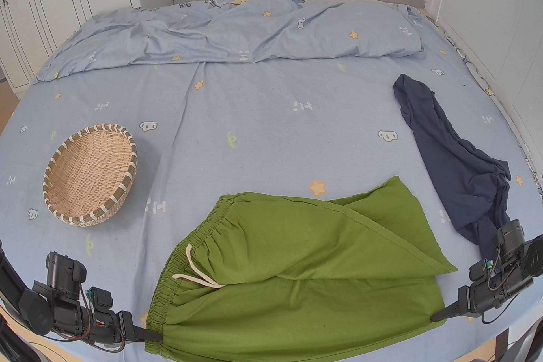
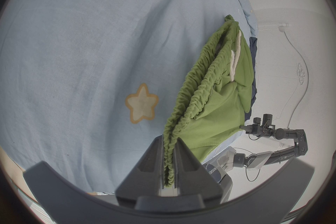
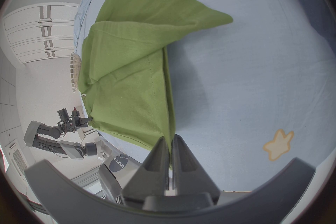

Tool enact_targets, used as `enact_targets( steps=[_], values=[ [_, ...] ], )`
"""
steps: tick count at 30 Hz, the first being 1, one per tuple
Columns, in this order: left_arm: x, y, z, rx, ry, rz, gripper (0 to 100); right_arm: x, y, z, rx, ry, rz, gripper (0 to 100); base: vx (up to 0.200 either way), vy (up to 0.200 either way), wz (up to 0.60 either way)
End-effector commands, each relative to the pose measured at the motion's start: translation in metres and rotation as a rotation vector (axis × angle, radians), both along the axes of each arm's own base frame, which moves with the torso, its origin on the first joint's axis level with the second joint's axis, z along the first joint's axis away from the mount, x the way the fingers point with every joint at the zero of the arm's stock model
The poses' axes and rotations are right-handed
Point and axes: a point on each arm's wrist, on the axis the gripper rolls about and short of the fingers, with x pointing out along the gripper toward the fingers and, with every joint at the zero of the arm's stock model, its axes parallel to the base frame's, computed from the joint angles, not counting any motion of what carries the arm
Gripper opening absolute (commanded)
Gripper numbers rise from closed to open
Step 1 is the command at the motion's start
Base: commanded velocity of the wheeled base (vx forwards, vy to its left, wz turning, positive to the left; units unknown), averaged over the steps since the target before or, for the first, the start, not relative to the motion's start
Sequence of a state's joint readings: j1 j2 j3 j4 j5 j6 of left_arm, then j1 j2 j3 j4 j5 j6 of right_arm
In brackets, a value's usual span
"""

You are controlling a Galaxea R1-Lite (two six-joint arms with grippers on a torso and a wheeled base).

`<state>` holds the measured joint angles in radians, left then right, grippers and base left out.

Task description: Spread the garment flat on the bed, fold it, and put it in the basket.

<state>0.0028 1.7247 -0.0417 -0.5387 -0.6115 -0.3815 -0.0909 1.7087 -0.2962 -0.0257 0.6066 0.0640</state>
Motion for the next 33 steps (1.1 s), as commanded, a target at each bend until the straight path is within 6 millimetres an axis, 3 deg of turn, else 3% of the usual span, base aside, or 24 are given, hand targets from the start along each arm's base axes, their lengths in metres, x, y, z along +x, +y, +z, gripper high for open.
enact_targets(
  steps=[1,8,9,21,23,24,26,30,31,33],
  values=[
    [-0.001,-0.002,-0.002,0.016,0.013,-0.007,0,-0.002,0.000,-0.009,-0.014,0.038,-0.003,0,0.000,0.000,0.00],
    [-0.003,-0.002,-0.003,0.019,0.022,-0.012,0,-0.003,0.000,-0.011,-0.016,0.041,0.003,0,0.000,0.000,0.00],
    [-0.003,-0.003,-0.003,0.020,0.021,-0.018,100,-0.003,0.000,-0.011,-0.015,0.043,0.003,100,0.000,0.000,0.00],
    [0.002,-0.001,0.002,0.016,-0.026,-0.001,100,-0.010,-0.001,-0.004,-0.014,-0.045,-0.006,100,0.000,0.000,0.00],
    [0.001,0.004,0.024,0.008,-0.156,0.053,100,-0.019,-0.001,0.008,-0.025,-0.167,-0.011,100,0.000,0.000,0.00],
    [0.001,0.004,0.024,0.008,-0.156,0.053,100,-0.019,-0.001,0.008,-0.025,-0.167,-0.011,100,0.000,0.000,0.00],
    [0.004,0.006,0.051,-0.015,-0.273,0.105,100,-0.027,0.000,0.025,-0.043,-0.307,-0.021,100,0.000,0.000,0.00],
    [0.026,0.010,0.093,-0.018,-0.350,0.131,100,-0.035,-0.002,0.048,-0.071,-0.474,-0.045,100,0.000,0.000,0.00],
    [0.026,0.010,0.093,-0.018,-0.350,0.131,100,-0.035,-0.002,0.048,-0.071,-0.474,-0.045,100,0.000,0.000,0.00],
    [0.045,0.009,0.127,-0.021,-0.352,0.116,100,-0.035,-0.005,0.069,-0.092,-0.601,-0.067,100,0.000,0.000,0.00]
  ],
)
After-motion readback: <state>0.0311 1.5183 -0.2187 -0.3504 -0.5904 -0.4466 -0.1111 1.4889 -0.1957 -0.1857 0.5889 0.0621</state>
